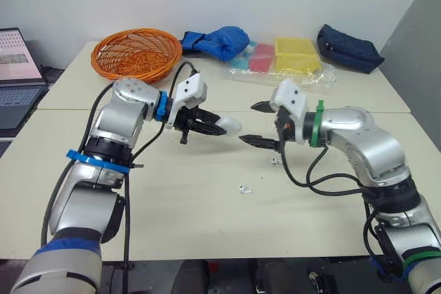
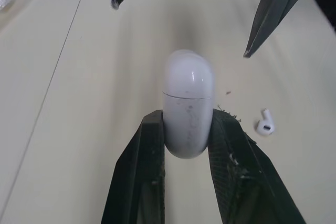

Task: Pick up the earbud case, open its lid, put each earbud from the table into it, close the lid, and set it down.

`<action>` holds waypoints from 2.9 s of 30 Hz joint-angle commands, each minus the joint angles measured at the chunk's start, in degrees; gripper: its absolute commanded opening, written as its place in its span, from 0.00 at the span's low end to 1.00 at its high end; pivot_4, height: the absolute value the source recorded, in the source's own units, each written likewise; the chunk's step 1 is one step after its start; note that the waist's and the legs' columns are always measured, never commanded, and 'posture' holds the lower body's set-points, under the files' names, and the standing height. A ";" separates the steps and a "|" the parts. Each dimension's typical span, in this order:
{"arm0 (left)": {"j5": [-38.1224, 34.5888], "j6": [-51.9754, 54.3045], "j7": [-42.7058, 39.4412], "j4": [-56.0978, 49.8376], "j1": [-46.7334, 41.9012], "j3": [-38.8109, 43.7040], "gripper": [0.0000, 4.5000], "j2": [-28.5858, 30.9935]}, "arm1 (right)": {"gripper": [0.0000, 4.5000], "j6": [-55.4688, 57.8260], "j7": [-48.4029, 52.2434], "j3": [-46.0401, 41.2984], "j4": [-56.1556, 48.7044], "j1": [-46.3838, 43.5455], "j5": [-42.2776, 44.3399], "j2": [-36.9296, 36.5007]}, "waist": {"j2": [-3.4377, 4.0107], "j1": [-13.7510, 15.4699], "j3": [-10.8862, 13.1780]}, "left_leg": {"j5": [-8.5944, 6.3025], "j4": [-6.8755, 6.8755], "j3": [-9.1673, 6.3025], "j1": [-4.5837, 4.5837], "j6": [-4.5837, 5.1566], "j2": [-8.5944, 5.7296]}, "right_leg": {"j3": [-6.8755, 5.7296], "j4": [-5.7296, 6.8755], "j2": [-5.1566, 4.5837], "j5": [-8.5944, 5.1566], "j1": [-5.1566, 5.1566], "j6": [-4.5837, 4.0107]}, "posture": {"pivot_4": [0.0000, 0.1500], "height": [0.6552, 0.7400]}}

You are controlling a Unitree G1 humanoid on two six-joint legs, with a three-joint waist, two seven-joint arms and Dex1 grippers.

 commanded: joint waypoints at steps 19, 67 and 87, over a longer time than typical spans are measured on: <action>-12.89 8.60 17.82 -22.52 14.36 6.81 0.17 -9.02 | 0.99 -3.71 -2.61 0.25 0.76 -2.50 -3.21 -6.59 | 0.00 0.07 0.00 | 0.00 0.05 0.13 0.24 0.00 -0.12 | 0.15 -0.07 -0.15 0.17 0.21 0.22 | 1.00 1.00; -14.74 -10.33 27.88 -16.63 21.81 15.44 0.17 -11.14 | 0.99 -3.89 -1.84 12.49 -2.70 12.37 -0.28 -5.44 | 0.00 -0.08 0.00 | -0.01 -0.01 0.15 0.38 0.00 -0.10 | 0.17 -0.14 -0.16 0.19 0.27 0.27 | 1.00 1.00; -17.82 -4.53 32.08 -27.79 28.27 15.11 0.17 -11.06 | 0.45 -14.45 -1.09 19.52 8.93 17.51 -13.52 -1.53 | -0.04 0.19 -0.03 | 0.00 0.04 0.16 0.55 0.00 -0.12 | 0.14 -0.14 -0.19 0.28 0.39 0.21 | 1.00 1.00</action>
